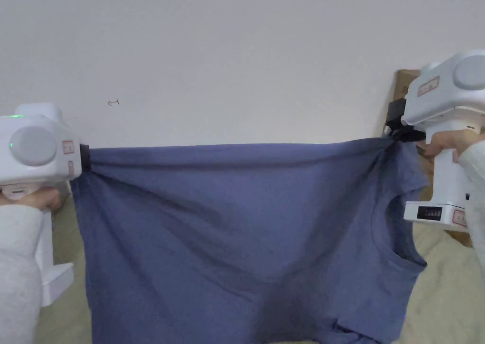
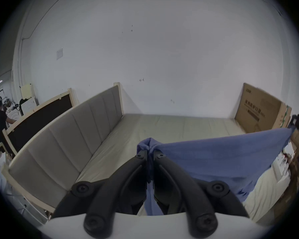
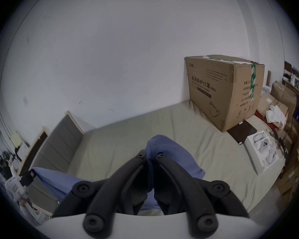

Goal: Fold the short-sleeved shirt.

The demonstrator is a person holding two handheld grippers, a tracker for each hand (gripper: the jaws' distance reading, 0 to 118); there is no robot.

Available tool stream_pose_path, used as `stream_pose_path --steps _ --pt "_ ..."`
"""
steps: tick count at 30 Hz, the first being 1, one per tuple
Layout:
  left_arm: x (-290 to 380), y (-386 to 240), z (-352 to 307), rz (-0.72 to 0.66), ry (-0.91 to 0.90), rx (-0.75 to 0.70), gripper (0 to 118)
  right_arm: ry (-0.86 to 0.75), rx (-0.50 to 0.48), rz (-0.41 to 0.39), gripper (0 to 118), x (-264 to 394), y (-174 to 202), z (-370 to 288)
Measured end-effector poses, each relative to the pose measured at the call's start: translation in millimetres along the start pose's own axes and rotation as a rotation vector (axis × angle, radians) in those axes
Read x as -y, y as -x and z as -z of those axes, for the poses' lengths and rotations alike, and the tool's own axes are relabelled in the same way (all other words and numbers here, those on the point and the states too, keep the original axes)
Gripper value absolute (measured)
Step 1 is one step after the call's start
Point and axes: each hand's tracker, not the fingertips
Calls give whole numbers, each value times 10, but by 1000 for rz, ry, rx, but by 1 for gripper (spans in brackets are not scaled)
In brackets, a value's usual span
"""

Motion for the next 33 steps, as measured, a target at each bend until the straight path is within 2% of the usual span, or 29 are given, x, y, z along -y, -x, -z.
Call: stream_pose_path --steps 3,10,17,23,26,28,31,33 --pt "-270 -90 170 102 -39 -84 4 -9 -8 -10 3 -146 142 148" --pt "-834 -40 807 63 -37 -66 4 -23 -5 -7 3 -710 538 627" --pt "-1428 -67 1224 84 -120 -89 4 -128 13 -106 3 -1306 951 794" --pt "-1642 -106 1381 78 -193 -90 4 -166 2 -98 3 -1470 942 921" --pt "-1508 -148 1508 72 -196 -80 4 -157 10 -89 3 -1401 878 1093" --pt "-1364 -208 1683 116 -165 -103 4 -128 10 -100 3 -1299 851 1246" --pt "-1001 -260 2004 103 -90 -99 4 -73 64 -151 3 -1069 812 1610" --pt "-651 -333 2352 122 -14 -98 4 -24 96 -129 3 -846 727 1998"
